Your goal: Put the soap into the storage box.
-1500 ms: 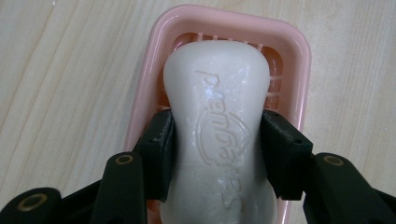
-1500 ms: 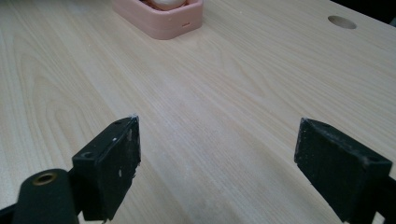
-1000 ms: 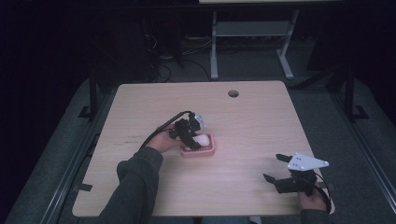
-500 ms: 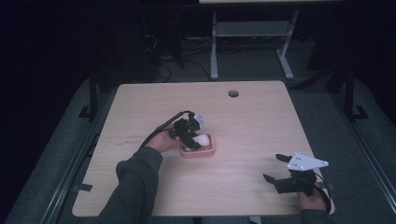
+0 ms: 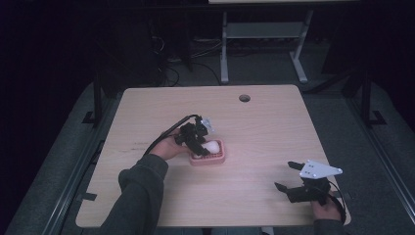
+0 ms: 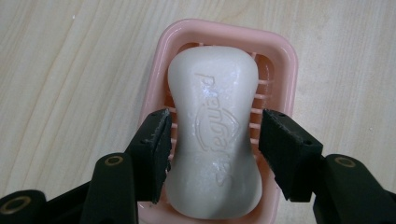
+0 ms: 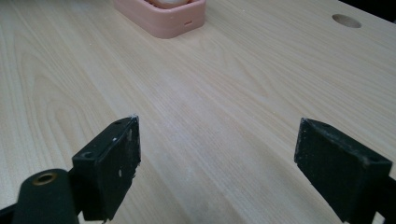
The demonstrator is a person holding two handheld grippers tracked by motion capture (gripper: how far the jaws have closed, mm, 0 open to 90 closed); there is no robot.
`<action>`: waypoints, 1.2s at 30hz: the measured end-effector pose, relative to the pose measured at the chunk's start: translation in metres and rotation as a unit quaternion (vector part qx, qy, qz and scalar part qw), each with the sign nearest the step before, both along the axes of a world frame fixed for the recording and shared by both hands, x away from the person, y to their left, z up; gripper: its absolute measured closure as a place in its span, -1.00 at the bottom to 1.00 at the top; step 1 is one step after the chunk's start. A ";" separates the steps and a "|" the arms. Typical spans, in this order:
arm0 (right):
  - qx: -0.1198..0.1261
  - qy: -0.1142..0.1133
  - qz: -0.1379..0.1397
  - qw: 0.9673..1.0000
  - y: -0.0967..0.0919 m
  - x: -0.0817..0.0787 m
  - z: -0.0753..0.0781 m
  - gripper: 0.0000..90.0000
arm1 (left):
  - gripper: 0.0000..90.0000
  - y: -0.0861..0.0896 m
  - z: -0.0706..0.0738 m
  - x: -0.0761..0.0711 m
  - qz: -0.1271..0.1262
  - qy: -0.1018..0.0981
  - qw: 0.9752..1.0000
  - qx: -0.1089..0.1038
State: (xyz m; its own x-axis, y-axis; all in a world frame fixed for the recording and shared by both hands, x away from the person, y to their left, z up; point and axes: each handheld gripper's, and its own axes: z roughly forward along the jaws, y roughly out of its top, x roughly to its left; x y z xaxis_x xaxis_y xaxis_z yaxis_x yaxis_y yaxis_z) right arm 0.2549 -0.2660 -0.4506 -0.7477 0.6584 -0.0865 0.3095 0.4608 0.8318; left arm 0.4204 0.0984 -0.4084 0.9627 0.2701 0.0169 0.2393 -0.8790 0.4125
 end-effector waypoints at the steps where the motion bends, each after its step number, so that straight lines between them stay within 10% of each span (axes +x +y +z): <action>1: 0.007 0.005 -0.004 1.000 0.001 -0.001 0.000 -0.70 | -0.03 0.000 0.001 0.000 0.000 -0.002 1.000 0.000; 36: 0.008 0.012 -0.004 1.000 0.002 0.001 0.000 -0.70 | -0.18 0.016 0.016 -0.023 0.011 -0.007 1.000 -0.007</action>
